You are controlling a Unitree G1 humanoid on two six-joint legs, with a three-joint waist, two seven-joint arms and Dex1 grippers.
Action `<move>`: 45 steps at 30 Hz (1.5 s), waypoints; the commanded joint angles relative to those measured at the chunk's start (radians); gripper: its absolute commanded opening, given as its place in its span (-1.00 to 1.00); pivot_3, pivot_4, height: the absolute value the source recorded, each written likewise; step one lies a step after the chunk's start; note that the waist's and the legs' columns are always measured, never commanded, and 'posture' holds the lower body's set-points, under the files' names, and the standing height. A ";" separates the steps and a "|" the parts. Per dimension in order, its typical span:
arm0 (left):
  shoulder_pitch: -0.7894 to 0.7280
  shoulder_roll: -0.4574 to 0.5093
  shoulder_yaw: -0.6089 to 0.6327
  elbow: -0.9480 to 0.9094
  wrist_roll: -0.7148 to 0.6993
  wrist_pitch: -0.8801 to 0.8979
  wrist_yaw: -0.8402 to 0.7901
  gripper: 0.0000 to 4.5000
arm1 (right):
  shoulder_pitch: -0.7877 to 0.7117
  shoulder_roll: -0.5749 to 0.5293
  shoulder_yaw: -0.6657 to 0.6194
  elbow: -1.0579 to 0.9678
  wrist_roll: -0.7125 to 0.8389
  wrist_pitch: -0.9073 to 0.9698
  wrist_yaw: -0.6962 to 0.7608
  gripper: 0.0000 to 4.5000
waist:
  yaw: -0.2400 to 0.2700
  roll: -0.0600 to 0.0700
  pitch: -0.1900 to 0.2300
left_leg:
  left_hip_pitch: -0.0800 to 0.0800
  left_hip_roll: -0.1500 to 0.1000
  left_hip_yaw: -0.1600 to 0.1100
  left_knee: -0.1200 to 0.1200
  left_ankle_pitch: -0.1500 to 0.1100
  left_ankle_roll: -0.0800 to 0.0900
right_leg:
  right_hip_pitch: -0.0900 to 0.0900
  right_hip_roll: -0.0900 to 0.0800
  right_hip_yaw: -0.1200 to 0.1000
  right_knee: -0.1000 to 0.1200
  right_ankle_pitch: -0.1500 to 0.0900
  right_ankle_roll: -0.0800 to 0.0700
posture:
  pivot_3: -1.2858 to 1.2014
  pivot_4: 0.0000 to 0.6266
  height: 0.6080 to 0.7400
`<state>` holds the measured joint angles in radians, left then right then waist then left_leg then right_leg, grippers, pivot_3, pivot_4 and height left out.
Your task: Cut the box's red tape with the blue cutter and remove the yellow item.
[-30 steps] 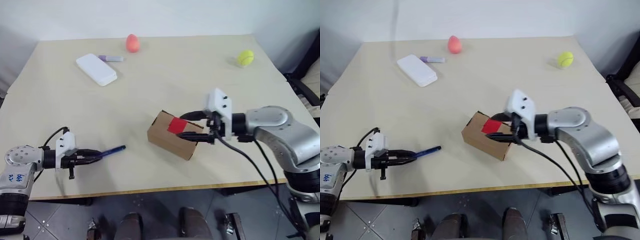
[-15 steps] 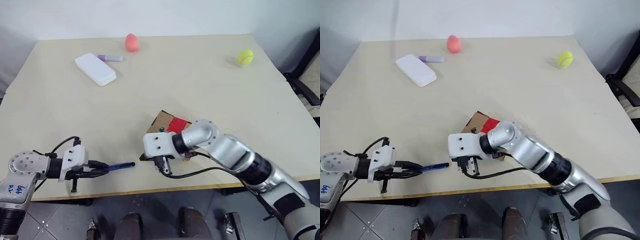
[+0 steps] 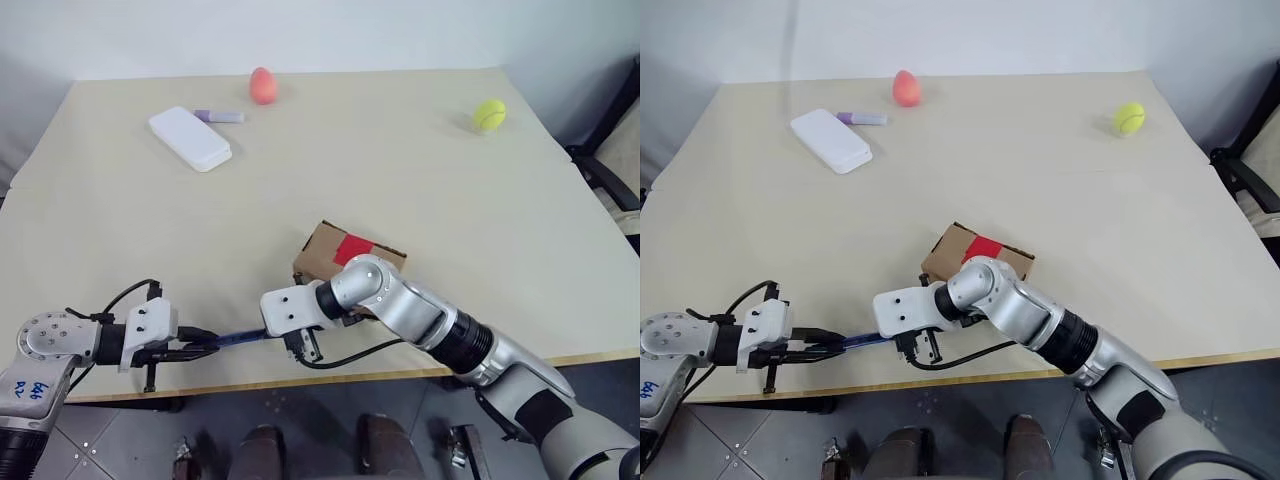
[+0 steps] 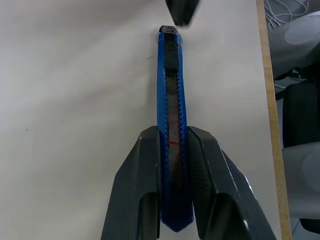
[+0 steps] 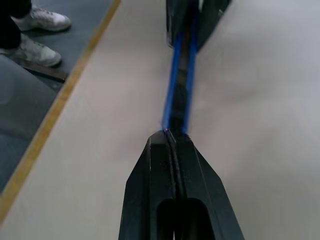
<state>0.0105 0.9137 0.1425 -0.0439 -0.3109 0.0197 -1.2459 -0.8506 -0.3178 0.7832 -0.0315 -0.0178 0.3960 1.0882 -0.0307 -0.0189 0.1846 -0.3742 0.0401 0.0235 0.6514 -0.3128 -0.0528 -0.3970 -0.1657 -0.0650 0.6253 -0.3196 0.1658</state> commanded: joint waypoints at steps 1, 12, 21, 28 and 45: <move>0.010 -0.007 -0.014 -0.013 0.008 -0.011 0.004 -0.81 | 0.007 0.038 -0.002 0.018 -0.024 -0.027 -0.004 -0.98 | 0.000 0.000 0.000 | 0.000 0.000 0.000 0.000 0.000 0.000 | 0.000 0.000 0.000 0.000 0.000 0.000 | 0.03 -0.52 1.00; 0.005 -0.012 -0.023 -0.020 0.004 -0.008 0.014 -0.81 | 0.023 0.107 -0.015 0.080 -0.062 -0.079 -0.019 -0.98 | 0.000 0.000 0.000 | 0.000 0.000 0.000 0.000 0.000 0.000 | 0.000 0.000 0.000 0.001 0.000 0.000 | 0.03 -0.52 1.00; -0.008 -0.024 -0.035 -0.018 0.006 -0.005 0.023 -0.81 | 0.036 0.182 -0.021 0.143 -0.071 -0.094 -0.039 -0.98 | 0.001 0.000 0.000 | 0.001 0.000 0.000 0.000 0.000 0.000 | 0.000 0.000 0.000 0.001 0.000 0.000 | 0.03 -0.52 1.00; -0.011 -0.028 -0.043 -0.014 0.008 -0.008 0.033 -0.81 | 0.028 0.125 -0.065 0.035 -0.037 -0.070 0.025 -0.98 | 0.002 0.000 0.000 | 0.000 0.000 0.000 0.000 0.000 0.000 | 0.000 0.000 0.000 0.001 0.000 0.000 | 0.03 -0.52 1.00; -0.016 -0.035 -0.047 -0.011 0.009 -0.012 0.045 -0.81 | 0.078 0.079 -0.052 0.122 -0.124 -0.158 0.002 -0.98 | -0.001 0.000 0.000 | 0.001 0.001 0.000 0.000 0.000 -0.001 | 0.000 0.000 -0.001 0.001 0.000 0.000 | 0.03 -0.52 1.00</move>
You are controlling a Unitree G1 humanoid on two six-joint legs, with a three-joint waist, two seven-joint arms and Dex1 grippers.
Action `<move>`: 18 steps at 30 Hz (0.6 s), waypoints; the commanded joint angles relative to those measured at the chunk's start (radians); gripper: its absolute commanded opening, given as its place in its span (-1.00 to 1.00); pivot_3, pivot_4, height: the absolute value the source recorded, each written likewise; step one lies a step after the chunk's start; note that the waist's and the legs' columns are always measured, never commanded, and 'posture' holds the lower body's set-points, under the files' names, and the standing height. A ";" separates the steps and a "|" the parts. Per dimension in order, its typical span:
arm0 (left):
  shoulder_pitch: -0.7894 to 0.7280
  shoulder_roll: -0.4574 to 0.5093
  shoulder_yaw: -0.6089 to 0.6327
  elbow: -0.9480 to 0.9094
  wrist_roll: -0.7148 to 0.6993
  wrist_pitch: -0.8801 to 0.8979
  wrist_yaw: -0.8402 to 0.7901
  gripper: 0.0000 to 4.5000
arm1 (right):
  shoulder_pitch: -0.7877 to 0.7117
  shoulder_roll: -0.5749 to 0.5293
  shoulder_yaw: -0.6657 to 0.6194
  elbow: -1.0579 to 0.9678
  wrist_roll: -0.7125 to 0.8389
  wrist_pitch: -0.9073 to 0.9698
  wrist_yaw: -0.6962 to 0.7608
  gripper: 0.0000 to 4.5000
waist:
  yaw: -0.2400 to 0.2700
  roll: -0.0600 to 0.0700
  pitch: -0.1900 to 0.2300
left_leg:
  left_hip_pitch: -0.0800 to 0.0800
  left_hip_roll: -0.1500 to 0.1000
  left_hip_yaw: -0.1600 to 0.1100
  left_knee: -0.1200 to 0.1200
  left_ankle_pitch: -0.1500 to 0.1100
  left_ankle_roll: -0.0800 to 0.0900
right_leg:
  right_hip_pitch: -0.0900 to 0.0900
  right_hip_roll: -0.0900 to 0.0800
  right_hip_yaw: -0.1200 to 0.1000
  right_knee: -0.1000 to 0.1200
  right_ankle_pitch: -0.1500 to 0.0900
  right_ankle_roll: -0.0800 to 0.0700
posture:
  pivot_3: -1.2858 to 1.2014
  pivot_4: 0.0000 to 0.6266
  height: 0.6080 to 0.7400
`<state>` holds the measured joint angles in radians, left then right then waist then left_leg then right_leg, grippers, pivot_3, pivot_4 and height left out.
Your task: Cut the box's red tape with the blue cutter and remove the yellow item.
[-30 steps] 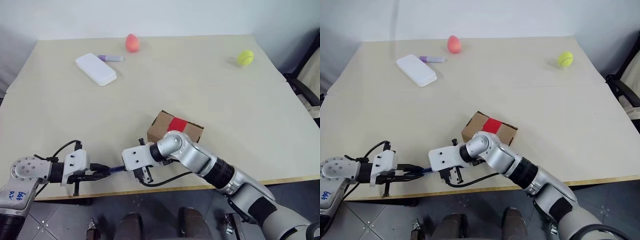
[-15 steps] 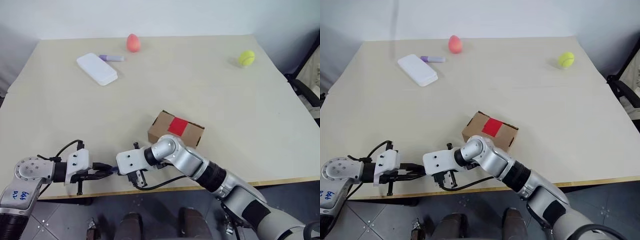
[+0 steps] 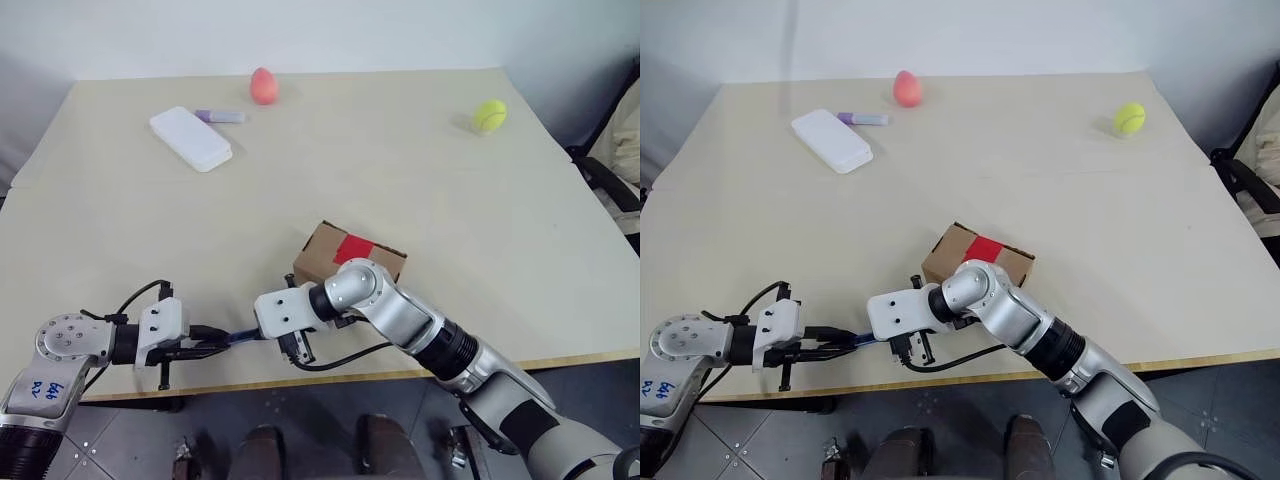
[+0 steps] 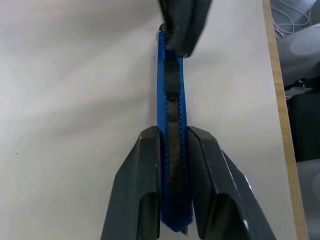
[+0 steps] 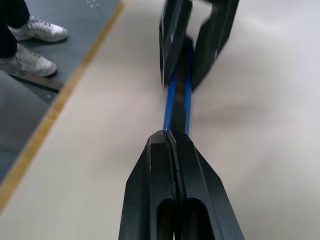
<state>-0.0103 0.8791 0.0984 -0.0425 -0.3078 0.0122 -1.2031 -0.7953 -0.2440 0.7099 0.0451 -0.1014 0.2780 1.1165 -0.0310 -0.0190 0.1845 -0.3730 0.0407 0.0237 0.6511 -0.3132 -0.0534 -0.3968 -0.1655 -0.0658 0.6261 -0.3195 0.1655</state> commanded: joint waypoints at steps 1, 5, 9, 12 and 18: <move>0.006 0.001 -0.002 -0.013 0.005 -0.005 0.001 -0.81 | 0.027 0.009 0.020 0.059 -0.045 -0.048 -0.033 -0.98 | 0.000 0.000 0.000 | 0.001 0.000 0.000 0.000 0.000 0.000 | 0.000 0.000 0.000 0.000 0.000 0.000 | 0.03 -0.52 1.00; 0.010 0.002 0.000 -0.015 0.005 -0.005 0.002 -0.81 | 0.024 0.043 0.005 0.088 -0.041 -0.059 -0.046 -0.98 | 0.000 0.000 0.000 | 0.001 0.000 0.001 0.000 0.000 0.000 | 0.001 0.000 0.000 0.000 0.000 0.000 | 0.03 -0.52 1.00; 0.009 -0.001 -0.002 -0.014 0.006 -0.005 0.006 -0.81 | 0.014 0.075 0.000 0.100 -0.042 -0.068 -0.044 -0.98 | 0.000 0.000 0.000 | 0.002 0.001 0.002 0.000 0.000 0.000 | 0.001 0.000 0.000 0.000 0.000 -0.001 | 0.03 -0.52 1.00; 0.010 -0.004 0.001 -0.016 0.005 -0.004 0.013 -0.81 | 0.015 0.086 -0.022 0.072 -0.020 -0.049 -0.035 -0.98 | 0.000 0.000 0.000 | 0.002 0.001 0.002 0.000 0.000 0.000 | 0.001 0.000 0.000 0.000 0.000 -0.001 | 0.03 -0.52 1.00; 0.022 -0.018 0.057 -0.014 -0.011 -0.026 0.055 -0.81 | 0.010 0.086 -0.154 -0.081 0.105 0.120 -0.027 -0.98 | 0.001 0.000 0.000 | 0.001 0.001 0.002 0.000 0.000 0.000 | 0.001 0.000 0.000 0.000 0.000 -0.001 | 0.03 -0.52 1.00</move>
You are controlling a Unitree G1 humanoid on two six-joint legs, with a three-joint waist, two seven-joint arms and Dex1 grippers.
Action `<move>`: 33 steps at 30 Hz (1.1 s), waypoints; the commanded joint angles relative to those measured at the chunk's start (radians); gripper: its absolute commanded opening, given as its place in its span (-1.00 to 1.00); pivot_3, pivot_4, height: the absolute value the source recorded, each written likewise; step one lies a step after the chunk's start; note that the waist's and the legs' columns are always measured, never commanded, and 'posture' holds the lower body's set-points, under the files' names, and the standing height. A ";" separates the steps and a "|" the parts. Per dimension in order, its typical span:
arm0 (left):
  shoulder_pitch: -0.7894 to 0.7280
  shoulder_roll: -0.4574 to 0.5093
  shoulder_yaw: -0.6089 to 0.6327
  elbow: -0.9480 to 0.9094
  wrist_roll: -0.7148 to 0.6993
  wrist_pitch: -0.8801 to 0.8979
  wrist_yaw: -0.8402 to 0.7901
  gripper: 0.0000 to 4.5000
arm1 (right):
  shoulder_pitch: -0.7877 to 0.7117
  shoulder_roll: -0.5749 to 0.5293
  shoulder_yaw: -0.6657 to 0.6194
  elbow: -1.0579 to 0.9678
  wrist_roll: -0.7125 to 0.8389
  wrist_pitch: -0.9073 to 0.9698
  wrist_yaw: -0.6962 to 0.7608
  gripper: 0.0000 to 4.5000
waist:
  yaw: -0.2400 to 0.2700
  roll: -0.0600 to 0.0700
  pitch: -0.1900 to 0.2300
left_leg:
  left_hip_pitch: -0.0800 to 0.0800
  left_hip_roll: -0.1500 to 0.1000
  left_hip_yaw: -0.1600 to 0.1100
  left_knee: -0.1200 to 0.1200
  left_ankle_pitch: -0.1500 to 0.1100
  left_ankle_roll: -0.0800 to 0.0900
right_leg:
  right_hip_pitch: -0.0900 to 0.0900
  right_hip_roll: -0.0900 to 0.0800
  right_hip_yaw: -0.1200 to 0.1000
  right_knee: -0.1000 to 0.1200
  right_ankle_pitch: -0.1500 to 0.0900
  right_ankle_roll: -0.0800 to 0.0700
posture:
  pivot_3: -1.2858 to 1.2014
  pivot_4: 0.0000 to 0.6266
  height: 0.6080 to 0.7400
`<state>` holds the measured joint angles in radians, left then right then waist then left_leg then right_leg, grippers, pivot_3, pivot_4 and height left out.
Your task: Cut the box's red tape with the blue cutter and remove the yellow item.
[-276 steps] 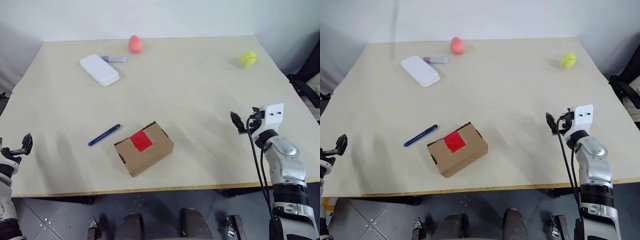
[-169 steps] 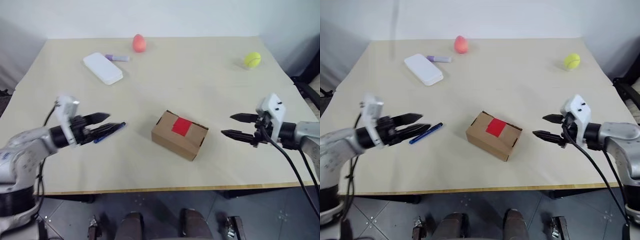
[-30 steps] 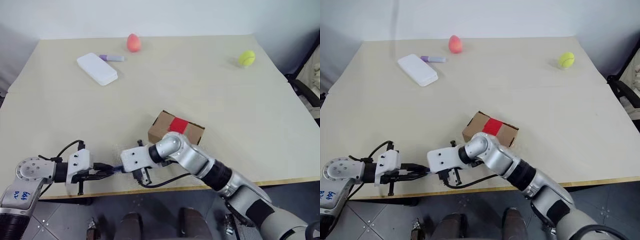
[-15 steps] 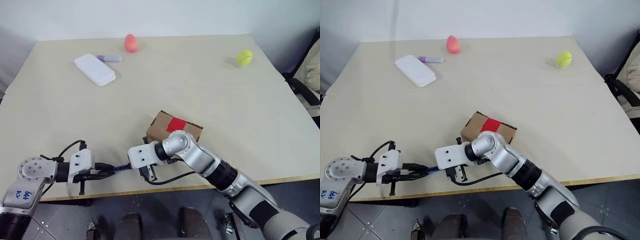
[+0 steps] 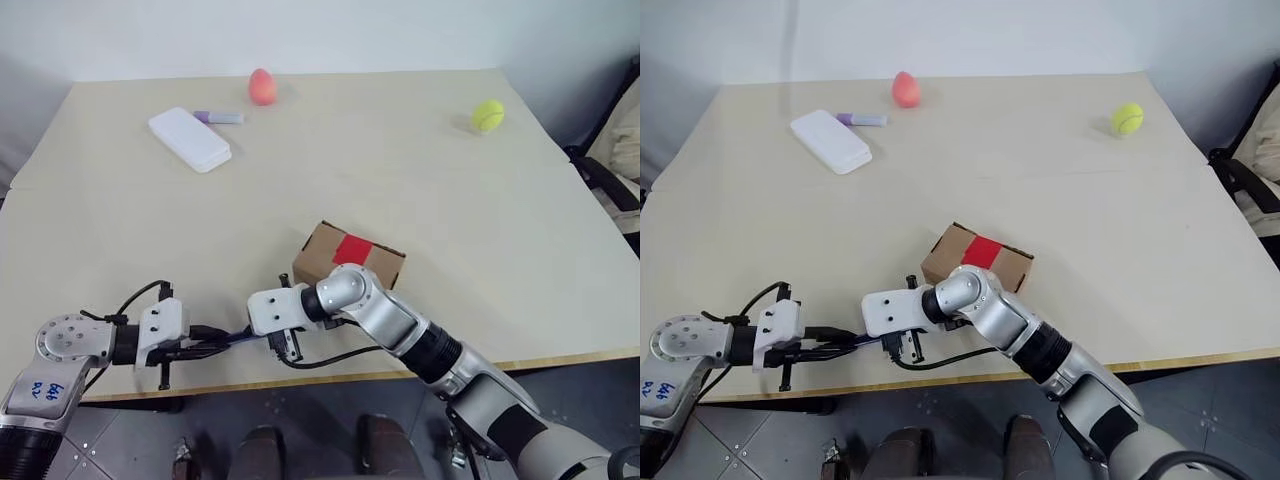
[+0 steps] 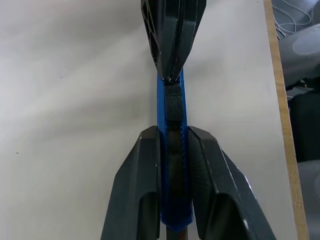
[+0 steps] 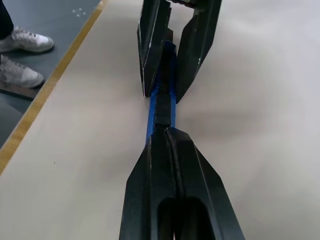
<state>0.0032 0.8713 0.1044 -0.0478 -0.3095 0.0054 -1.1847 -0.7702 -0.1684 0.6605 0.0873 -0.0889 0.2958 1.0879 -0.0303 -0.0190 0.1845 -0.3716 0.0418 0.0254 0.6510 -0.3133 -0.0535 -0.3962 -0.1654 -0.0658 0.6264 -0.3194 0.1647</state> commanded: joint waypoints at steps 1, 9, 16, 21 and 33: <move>0.007 -0.014 0.076 0.002 -0.013 -0.034 0.052 -0.81 | -0.030 0.010 -0.165 -0.167 0.137 0.194 -0.009 -0.98 | 0.001 0.000 0.000 | 0.000 0.000 0.000 0.000 0.000 0.000 | 0.000 0.000 0.000 0.000 0.000 0.000 | 0.03 -0.52 1.00; -0.050 -0.097 0.252 0.048 -0.104 -0.165 0.128 -0.81 | -0.271 -0.120 -0.530 -0.268 0.435 0.796 -0.026 -0.13 | 0.002 0.001 0.000 | -0.001 0.003 0.000 0.000 -0.001 -0.001 | -0.001 0.001 -0.005 -0.001 0.001 -0.002 | 0.03 -0.52 1.00; -0.194 -0.180 0.225 0.110 -0.091 -0.302 0.150 -0.81 | -0.406 -0.200 -0.599 -0.138 0.567 0.974 -0.031 0.96 | 0.001 0.000 0.000 | -0.001 0.004 0.001 0.000 -0.002 -0.001 | -0.001 0.001 -0.009 -0.001 0.002 -0.003 | 0.03 -0.52 1.00; -0.307 -0.271 0.159 0.187 -0.039 -0.406 0.189 -0.81 | -0.480 -0.185 -0.572 -0.009 0.585 1.012 -0.067 0.98 | -0.004 0.000 0.000 | -0.001 0.004 0.001 0.000 -0.002 -0.001 | -0.001 0.001 -0.010 -0.001 0.002 -0.003 | 0.03 -0.52 1.00; -0.397 -0.362 0.057 0.270 -0.001 -0.514 0.212 -0.81 | -0.540 -0.160 -0.389 0.173 0.559 0.934 -0.022 0.98 | -0.011 0.000 0.000 | -0.001 0.004 0.002 0.001 -0.002 -0.001 | -0.001 0.001 -0.011 -0.002 0.002 -0.003 | 0.03 -0.52 1.00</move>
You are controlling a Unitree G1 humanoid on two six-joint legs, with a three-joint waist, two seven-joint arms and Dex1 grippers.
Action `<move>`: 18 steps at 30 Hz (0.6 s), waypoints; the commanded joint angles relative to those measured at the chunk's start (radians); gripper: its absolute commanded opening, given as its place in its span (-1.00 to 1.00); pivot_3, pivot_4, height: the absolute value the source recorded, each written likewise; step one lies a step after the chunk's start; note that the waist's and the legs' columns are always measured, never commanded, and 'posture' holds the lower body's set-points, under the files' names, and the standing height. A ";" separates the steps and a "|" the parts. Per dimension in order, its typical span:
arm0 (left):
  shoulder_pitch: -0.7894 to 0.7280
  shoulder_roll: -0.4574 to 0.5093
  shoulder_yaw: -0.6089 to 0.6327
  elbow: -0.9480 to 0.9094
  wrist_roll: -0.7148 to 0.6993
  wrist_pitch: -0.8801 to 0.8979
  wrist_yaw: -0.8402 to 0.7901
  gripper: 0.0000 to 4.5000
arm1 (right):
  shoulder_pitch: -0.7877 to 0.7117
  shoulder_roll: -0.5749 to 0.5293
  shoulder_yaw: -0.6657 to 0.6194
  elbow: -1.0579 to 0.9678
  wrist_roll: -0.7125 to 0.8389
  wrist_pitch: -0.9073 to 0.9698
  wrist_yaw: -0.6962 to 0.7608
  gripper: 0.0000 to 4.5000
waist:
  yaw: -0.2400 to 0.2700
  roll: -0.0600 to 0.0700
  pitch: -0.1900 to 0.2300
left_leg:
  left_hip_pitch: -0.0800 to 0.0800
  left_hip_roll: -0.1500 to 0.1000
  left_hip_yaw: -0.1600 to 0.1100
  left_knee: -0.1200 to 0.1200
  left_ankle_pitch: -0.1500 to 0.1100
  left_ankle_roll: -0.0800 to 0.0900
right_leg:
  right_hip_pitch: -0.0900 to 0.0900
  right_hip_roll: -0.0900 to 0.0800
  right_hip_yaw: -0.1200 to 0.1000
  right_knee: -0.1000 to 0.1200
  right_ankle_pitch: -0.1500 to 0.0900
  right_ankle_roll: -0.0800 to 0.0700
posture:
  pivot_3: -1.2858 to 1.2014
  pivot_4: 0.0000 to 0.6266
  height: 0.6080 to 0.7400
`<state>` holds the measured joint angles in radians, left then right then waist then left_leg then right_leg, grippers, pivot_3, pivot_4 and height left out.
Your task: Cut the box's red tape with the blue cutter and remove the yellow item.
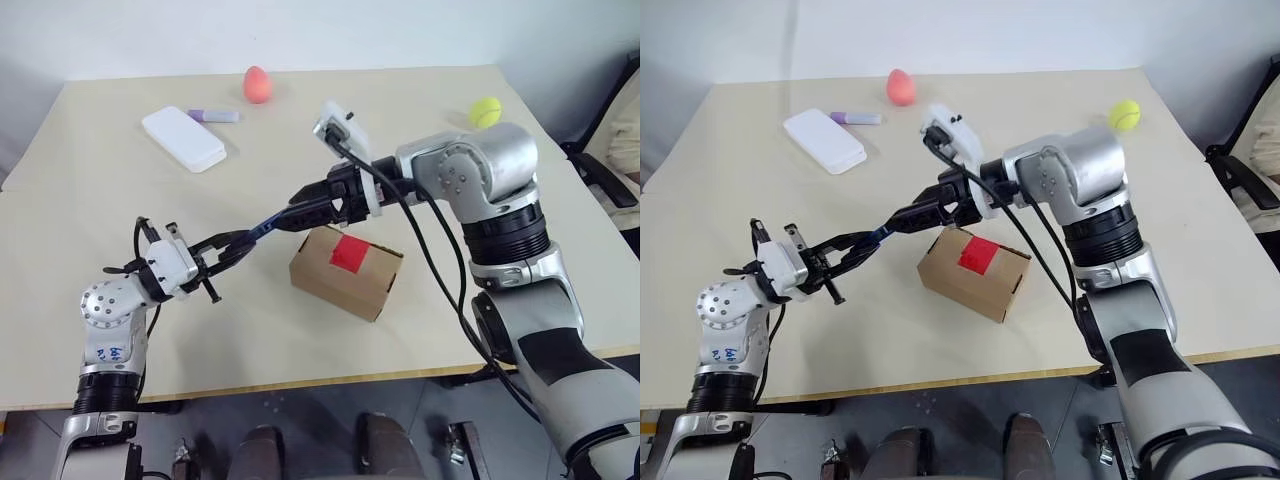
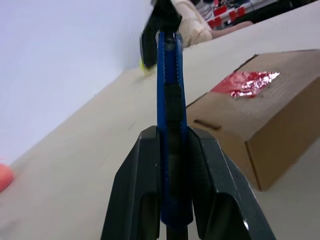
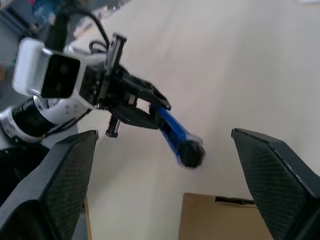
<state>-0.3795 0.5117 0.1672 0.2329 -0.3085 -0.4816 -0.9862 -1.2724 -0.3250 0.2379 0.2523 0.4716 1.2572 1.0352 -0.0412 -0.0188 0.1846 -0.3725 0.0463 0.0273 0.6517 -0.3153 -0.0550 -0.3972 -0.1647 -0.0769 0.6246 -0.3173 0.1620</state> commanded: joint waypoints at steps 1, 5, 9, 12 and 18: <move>-0.017 -0.003 -0.008 -0.009 -0.002 -0.029 0.014 -0.81 | -0.042 -0.005 0.050 0.018 -0.006 -0.031 0.037 0.98 | -0.002 0.000 0.000 | 0.000 0.000 0.000 0.000 0.000 0.000 | 0.000 0.000 0.000 0.000 0.000 0.000 | 0.03 -0.52 1.00; -0.006 -0.004 -0.020 -0.026 -0.002 -0.041 0.022 -0.81 | -0.044 0.003 0.083 0.053 -0.023 -0.070 0.043 0.98 | -0.006 0.000 0.000 | 0.000 0.000 0.000 0.000 0.000 0.000 | 0.000 0.000 0.000 0.000 0.000 0.000 | 0.03 -0.52 1.00; 0.022 -0.007 -0.040 -0.069 -0.005 -0.037 0.025 -0.81 | -0.068 0.032 0.080 0.102 -0.028 -0.091 0.043 0.98 | -0.013 0.000 0.000 | 0.000 0.000 0.000 0.000 0.000 0.000 | 0.000 0.000 0.000 0.000 0.000 0.000 | 0.03 -0.52 1.00; 0.032 -0.004 -0.042 -0.082 -0.004 -0.034 0.031 -0.81 | -0.083 0.044 0.072 0.121 -0.026 -0.094 0.045 0.98 | -0.015 0.000 0.000 | 0.000 0.000 0.000 -0.001 0.000 0.000 | 0.000 0.000 0.000 0.000 0.000 0.000 | 0.03 -0.52 1.00; 0.025 0.005 -0.042 -0.074 0.000 -0.033 0.041 -0.81 | -0.101 0.042 0.091 0.182 -0.051 -0.133 0.073 0.98 | -0.013 0.000 0.000 | 0.000 0.000 0.000 0.000 0.000 0.000 | 0.000 0.000 0.000 0.000 0.000 0.000 | 0.03 -0.52 1.00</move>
<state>-0.3466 0.5085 0.1176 0.1906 -0.3074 -0.5029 -0.9596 -1.3444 -0.2826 0.3335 0.4354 0.4222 1.1477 1.0891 -0.0547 -0.0188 0.1846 -0.3726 0.0467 0.0272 0.6517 -0.3154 -0.0550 -0.3972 -0.1648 -0.0773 0.6244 -0.3173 0.1620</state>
